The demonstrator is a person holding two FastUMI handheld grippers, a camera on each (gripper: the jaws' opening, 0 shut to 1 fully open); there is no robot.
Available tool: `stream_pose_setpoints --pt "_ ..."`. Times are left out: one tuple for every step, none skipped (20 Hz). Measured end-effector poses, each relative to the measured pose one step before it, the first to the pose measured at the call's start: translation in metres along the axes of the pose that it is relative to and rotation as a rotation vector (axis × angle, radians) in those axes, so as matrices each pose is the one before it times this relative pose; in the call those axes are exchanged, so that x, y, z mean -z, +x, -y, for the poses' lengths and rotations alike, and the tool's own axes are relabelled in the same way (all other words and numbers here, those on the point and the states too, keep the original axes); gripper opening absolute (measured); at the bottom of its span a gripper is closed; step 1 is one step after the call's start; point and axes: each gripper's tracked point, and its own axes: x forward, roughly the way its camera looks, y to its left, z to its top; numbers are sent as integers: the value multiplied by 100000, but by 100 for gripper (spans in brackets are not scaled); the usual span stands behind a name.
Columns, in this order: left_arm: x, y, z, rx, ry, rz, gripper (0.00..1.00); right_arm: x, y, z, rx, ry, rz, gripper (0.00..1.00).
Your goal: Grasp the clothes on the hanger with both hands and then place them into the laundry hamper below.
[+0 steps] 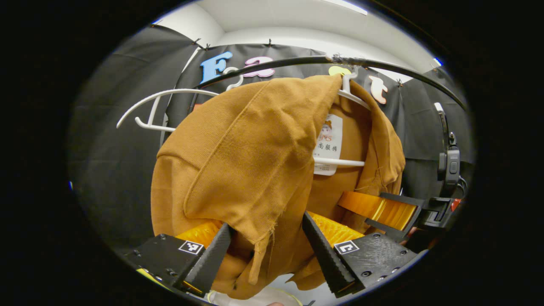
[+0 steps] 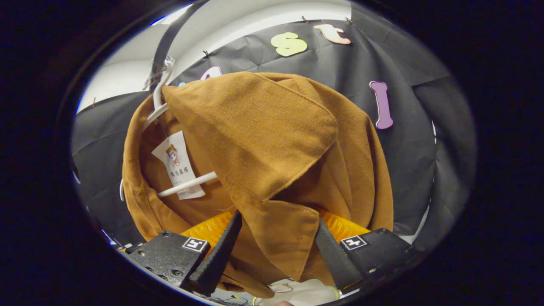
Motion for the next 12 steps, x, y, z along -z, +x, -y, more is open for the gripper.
stream_pose_setpoints --pt "-2 281 -59 -463 -655 -96 100 25 195 -11 -350 800 -37 96" --pt "-60 227 -115 -912 -326 -41 95 -14 96 203 518 918 -82 94" --pt "-137 185 -25 -113 -238 297 95 -69 -66 194 99 1261 153 95" --pt "-170 -1 -147 -859 -179 875 100 -146 -4 290 484 1136 286 93" --pt "-90 144 -192 -806 -335 502 91 -23 69 216 -103 734 -26 85" --pt "-139 158 -273 -1234 -15 478 82 -26 -91 81 -530 879 78 81" --pt "-113 26 -196 -500 -259 170 73 -39 -219 190 -461 865 157 73" --pt "-119 -48 -18 92 -142 -140 64 -162 -291 409 163 815 598 65" --pt "-60 -336 -87 -84 -105 -38 55 -209 -391 414 296 950 731 59" --pt "-215 48 -68 525 268 -164 47 -219 -320 322 732 775 720 52" --pt "-364 -322 -339 -871 818 743 38 -79 -244 230 91 832 590 43" --pt "-367 -262 -234 -777 498 1174 29 -261 -300 173 -214 769 603 38"
